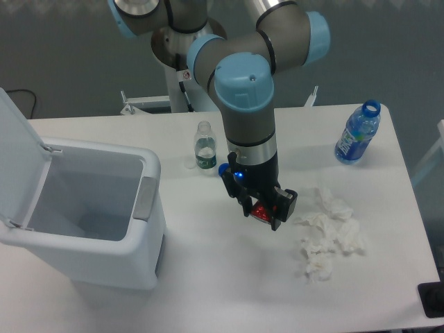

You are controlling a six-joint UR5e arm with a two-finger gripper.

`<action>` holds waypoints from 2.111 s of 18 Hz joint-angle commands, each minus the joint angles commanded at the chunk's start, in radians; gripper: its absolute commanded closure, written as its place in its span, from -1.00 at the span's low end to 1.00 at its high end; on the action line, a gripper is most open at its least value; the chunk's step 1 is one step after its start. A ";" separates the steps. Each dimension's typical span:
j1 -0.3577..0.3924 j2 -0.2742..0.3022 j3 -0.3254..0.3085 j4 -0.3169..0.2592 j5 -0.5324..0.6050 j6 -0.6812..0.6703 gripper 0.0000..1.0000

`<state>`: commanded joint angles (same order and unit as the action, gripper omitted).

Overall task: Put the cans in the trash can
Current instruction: 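Close the gripper on the red can and lift it off the table, then carry the red can over to the open white trash bin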

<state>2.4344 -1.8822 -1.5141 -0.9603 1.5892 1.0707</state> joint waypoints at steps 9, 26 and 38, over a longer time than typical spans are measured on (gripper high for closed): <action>-0.008 0.005 0.006 0.006 -0.002 -0.031 -0.20; -0.044 0.113 0.092 0.014 -0.054 -0.668 -0.20; -0.149 0.178 0.114 0.048 -0.175 -0.925 -0.21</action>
<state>2.2858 -1.7043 -1.4005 -0.9127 1.4144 0.1461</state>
